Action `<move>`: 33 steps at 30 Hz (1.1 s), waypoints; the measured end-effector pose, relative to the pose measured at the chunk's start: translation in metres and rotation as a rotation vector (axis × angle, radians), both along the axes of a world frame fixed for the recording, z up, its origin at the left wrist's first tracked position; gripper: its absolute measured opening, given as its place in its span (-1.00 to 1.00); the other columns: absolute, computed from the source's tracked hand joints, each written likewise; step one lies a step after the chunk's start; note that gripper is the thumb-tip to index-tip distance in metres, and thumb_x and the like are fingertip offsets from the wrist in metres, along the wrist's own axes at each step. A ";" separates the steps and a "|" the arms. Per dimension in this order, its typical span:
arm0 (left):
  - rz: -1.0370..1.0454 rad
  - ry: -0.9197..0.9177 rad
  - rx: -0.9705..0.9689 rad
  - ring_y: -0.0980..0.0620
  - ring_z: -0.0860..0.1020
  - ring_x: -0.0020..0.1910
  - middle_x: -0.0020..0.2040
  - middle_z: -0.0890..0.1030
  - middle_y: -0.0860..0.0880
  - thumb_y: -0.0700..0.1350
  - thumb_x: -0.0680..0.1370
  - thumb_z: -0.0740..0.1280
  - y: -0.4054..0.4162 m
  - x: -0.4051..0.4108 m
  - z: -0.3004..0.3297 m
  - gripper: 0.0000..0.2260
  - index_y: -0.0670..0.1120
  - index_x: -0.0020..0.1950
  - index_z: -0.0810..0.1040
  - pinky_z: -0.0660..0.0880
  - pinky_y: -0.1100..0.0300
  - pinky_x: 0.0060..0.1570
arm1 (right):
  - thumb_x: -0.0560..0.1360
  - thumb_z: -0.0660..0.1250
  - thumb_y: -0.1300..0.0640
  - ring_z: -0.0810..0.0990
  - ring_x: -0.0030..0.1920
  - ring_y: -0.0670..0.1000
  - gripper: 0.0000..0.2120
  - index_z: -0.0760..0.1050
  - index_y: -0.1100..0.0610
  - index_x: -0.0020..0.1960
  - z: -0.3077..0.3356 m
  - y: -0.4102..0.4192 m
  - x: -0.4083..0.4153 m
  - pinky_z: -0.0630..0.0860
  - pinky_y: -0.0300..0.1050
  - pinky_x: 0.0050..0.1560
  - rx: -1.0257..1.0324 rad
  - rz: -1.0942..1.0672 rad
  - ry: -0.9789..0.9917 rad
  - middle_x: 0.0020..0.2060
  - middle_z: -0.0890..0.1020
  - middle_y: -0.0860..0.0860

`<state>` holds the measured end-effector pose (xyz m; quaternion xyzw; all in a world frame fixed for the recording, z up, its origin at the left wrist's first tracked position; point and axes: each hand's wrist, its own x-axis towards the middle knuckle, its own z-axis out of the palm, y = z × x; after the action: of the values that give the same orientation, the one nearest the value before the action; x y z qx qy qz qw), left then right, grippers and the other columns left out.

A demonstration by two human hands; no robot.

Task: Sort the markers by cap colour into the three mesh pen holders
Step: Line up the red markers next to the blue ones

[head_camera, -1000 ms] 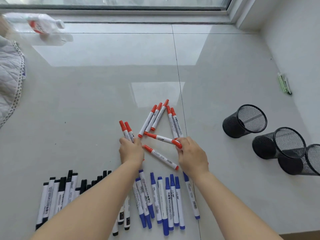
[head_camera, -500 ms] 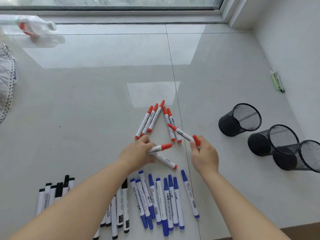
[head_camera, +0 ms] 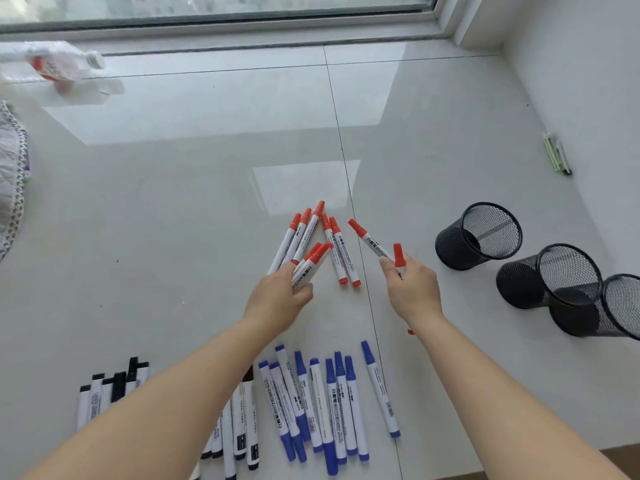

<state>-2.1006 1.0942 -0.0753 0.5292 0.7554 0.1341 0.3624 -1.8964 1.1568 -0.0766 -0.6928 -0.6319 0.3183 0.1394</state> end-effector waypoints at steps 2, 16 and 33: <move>0.088 -0.145 -0.035 -0.01 0.53 -0.22 -0.16 0.48 0.00 -0.02 0.53 0.23 0.000 0.015 0.006 -0.86 -0.03 0.03 0.36 0.56 0.07 -0.25 | 0.55 0.20 0.01 0.40 -0.35 0.07 -0.68 0.34 0.08 -0.35 0.001 -0.006 0.009 0.24 -0.12 -0.42 -0.020 -0.029 0.050 -0.46 0.39 -0.05; 0.441 -0.603 -0.347 0.05 0.52 -0.13 -0.06 0.53 -0.06 -0.04 0.59 0.18 -0.050 0.224 0.003 -0.86 0.02 0.12 0.29 0.54 0.14 -0.14 | 0.56 0.09 -0.14 0.39 -0.39 -0.04 -0.73 0.30 0.07 -0.08 -0.011 -0.097 0.129 0.22 -0.17 -0.44 -0.122 -0.344 -0.179 -0.31 0.46 -0.04; 0.594 -0.261 -0.220 -0.02 0.52 0.01 0.11 0.44 -0.04 -0.04 0.51 0.32 -0.069 0.277 -0.005 -0.68 -0.08 0.21 0.38 0.53 0.00 0.05 | 0.40 0.41 0.10 0.50 -0.07 0.14 -0.60 0.48 0.19 0.19 -0.039 -0.125 0.148 0.45 -0.07 -0.19 0.060 -0.159 -0.361 0.01 0.55 0.16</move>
<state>-1.8238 1.0252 -0.0799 0.2220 0.8337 0.2183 0.4560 -1.7485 1.0317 -0.1152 -0.7817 -0.5992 0.1581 0.0692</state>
